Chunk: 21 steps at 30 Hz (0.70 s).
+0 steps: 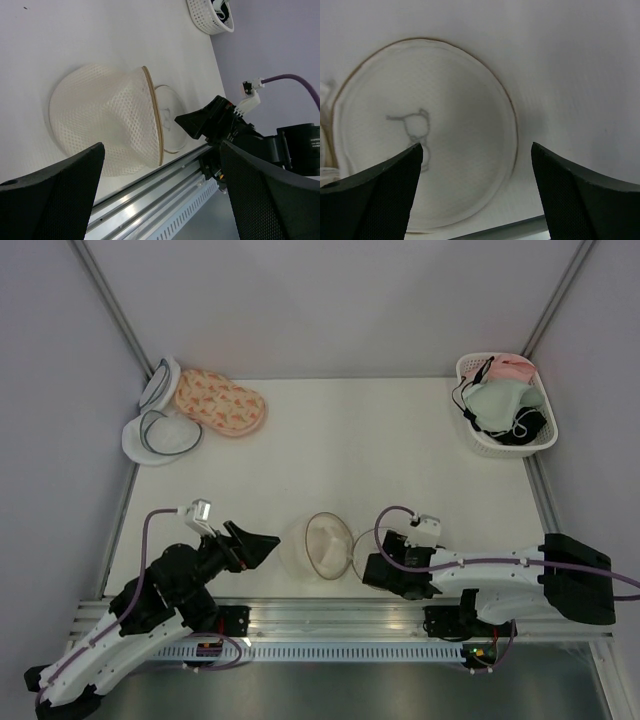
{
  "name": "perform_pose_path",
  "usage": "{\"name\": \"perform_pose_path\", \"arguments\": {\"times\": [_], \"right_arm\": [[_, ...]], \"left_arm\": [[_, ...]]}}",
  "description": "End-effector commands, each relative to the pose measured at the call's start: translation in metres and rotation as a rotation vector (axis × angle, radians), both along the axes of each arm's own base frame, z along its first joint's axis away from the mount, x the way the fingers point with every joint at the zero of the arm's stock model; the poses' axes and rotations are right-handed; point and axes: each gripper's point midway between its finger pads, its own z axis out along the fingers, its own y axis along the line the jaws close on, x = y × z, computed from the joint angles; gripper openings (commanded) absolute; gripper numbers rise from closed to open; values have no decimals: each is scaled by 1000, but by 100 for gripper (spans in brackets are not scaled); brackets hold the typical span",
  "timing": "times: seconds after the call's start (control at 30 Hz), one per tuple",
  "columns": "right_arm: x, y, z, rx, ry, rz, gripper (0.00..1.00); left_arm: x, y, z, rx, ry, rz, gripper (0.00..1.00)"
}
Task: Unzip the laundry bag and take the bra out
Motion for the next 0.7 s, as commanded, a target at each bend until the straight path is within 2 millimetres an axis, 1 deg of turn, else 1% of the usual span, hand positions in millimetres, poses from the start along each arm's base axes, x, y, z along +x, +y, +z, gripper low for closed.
{"name": "perform_pose_path", "arguments": {"times": [0.0,0.07,0.1,0.13,0.2,0.23,0.27,0.3,0.33,0.4,0.57,0.6,0.63,0.67], "right_arm": [[-4,-1,-4,186,-60,-124,92],[-8,-7,0,198,-72,-132,92],[-10,-13,0,194,-80,-153,92],[-11,-13,-1,199,-79,-150,91],[-13,-13,-5,211,-71,-151,89],[-14,-12,-11,228,-61,-152,87],[-15,-12,-15,237,-56,-154,81],[-17,-12,-21,251,-47,-158,78],[-18,-13,-24,252,-44,-164,68],[-18,-13,-28,257,-42,-164,62],[-19,-13,-31,230,-35,-168,52],[-18,-12,-31,229,-35,-166,49],[-19,-12,-32,224,-33,-165,42],[-20,-12,-33,219,-26,-162,40]], "left_arm": [[-6,3,4,-31,9,-8,100],[-7,5,1,-27,13,-3,100],[-6,5,-1,-23,17,-1,100],[-6,4,-2,-21,22,0,100],[-5,3,-4,-19,29,1,100],[-5,3,-7,-13,38,2,100],[-5,3,-8,-11,43,5,99],[-5,2,-8,-14,47,4,100],[-5,2,-9,-13,50,3,100],[-6,2,-9,-13,50,2,100],[-6,2,-11,-14,57,3,100],[-6,1,-13,-14,61,1,100],[-6,1,-14,-14,65,1,100],[-6,1,-16,-13,71,0,100]]}}
